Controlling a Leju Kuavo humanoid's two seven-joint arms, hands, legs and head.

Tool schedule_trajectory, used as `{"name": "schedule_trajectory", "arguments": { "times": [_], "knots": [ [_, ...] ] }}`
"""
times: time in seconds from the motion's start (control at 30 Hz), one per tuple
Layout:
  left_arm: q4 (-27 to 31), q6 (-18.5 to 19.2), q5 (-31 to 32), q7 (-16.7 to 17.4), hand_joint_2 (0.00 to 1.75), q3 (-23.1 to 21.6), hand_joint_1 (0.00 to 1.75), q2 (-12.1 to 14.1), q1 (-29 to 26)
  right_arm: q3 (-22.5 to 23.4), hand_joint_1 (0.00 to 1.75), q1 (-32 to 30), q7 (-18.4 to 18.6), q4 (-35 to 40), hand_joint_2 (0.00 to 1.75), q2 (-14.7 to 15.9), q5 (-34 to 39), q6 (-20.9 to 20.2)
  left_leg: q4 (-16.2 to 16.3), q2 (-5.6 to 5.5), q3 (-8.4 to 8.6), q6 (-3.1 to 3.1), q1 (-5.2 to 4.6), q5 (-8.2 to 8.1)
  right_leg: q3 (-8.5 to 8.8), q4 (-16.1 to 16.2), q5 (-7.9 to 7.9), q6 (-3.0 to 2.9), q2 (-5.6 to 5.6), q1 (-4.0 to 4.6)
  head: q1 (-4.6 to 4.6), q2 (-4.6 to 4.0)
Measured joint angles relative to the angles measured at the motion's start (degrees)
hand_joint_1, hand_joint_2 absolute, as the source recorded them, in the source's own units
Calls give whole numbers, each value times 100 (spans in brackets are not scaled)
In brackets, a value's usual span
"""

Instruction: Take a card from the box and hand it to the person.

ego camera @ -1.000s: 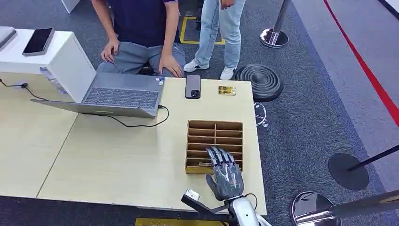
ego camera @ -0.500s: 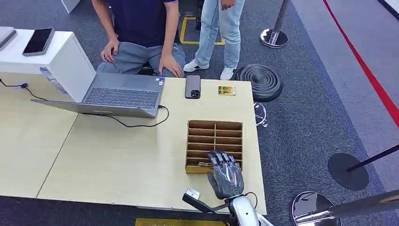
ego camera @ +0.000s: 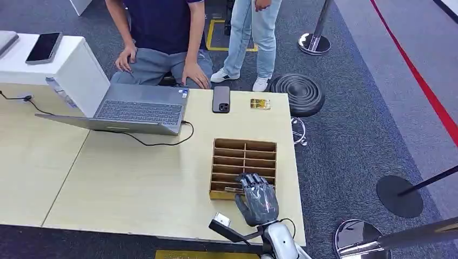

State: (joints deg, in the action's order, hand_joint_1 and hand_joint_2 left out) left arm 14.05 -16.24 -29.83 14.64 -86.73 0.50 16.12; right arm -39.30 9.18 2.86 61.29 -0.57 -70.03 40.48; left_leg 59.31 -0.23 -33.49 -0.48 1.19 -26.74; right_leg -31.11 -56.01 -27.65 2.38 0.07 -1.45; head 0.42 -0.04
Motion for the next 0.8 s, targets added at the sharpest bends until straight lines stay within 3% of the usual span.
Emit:
{"name": "schedule_trajectory", "arguments": {
  "times": [0.27,0.33,0.6,0.8],
  "knots": [
    [0,0,-2,11,0,0,0,2,-1,190,99,-122,-116,4,175,-107,-7,-11,0,-1,-4,0,-1,0,0,0,0,0,-1,-1,0,0],
    [0,0,-2,11,0,0,0,2,-1,208,110,-140,-142,7,175,-140,-20,-11,0,-1,-4,0,-1,0,-1,0,0,0,-1,-1,0,0],
    [0,-9,-2,11,0,0,0,0,0,286,103,-193,-201,85,175,-197,-149,-9,0,0,-3,0,0,0,-2,0,0,0,0,0,0,0],
    [0,-18,-2,11,0,0,0,0,0,297,108,-212,-168,98,175,-225,-216,-9,0,0,-4,0,0,0,-1,0,0,0,0,0,0,0]
  ]
}}
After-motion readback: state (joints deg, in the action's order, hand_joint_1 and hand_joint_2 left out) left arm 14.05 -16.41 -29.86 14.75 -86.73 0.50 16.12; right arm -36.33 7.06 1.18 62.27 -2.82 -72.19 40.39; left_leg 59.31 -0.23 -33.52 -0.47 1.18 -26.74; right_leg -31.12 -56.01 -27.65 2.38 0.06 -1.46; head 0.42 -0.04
